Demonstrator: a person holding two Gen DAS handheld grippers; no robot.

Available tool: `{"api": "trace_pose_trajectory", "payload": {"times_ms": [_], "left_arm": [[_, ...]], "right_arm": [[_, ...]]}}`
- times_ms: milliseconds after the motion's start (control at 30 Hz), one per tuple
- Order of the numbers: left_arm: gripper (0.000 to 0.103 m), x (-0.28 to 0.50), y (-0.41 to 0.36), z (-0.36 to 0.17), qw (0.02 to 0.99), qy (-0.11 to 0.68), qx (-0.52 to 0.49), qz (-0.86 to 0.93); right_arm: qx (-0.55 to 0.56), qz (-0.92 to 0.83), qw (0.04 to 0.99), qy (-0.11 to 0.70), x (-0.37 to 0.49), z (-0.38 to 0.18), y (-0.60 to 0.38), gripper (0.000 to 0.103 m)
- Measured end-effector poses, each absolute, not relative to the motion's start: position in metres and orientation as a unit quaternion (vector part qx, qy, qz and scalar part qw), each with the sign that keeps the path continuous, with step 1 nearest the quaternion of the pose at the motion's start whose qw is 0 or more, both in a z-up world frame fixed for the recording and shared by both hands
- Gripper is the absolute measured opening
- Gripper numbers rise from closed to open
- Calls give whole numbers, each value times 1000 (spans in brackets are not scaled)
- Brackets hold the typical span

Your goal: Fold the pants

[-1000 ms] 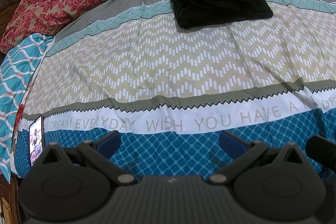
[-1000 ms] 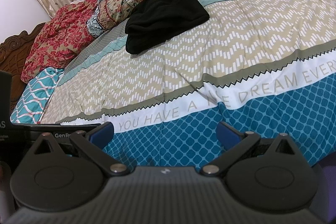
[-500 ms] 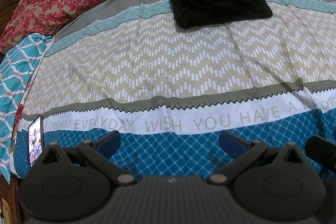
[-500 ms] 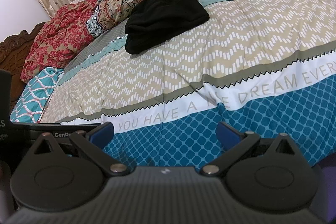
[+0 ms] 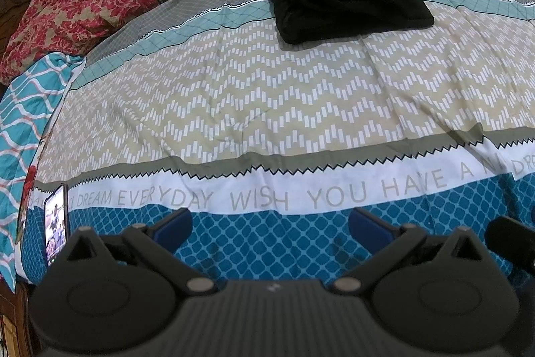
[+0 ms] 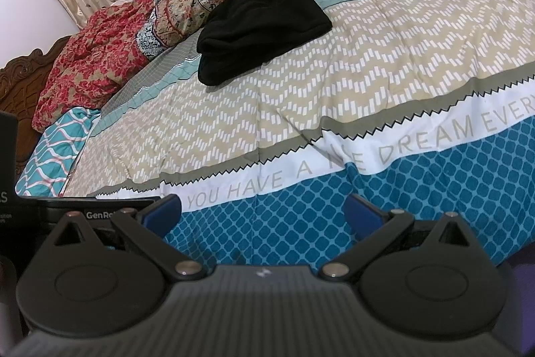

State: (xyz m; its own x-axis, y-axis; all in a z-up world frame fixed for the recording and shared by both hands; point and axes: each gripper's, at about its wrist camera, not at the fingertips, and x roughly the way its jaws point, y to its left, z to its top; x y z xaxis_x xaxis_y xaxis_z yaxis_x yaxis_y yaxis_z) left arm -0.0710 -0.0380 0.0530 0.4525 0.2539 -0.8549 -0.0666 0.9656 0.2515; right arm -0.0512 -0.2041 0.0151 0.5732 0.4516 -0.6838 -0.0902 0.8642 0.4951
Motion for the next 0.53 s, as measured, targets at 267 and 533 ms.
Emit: {"api": "trace_pose_trajectory", "payload": {"times_ms": [267,533], "left_arm": [[103,-71,-38,53,848,514,91,94],[103,-71,-39,53,853,511,80,75]], "right_arm": [[208,157,862,435,-51,15,-204,103],[209,163,863,430,-53,16,-202,103]]}}
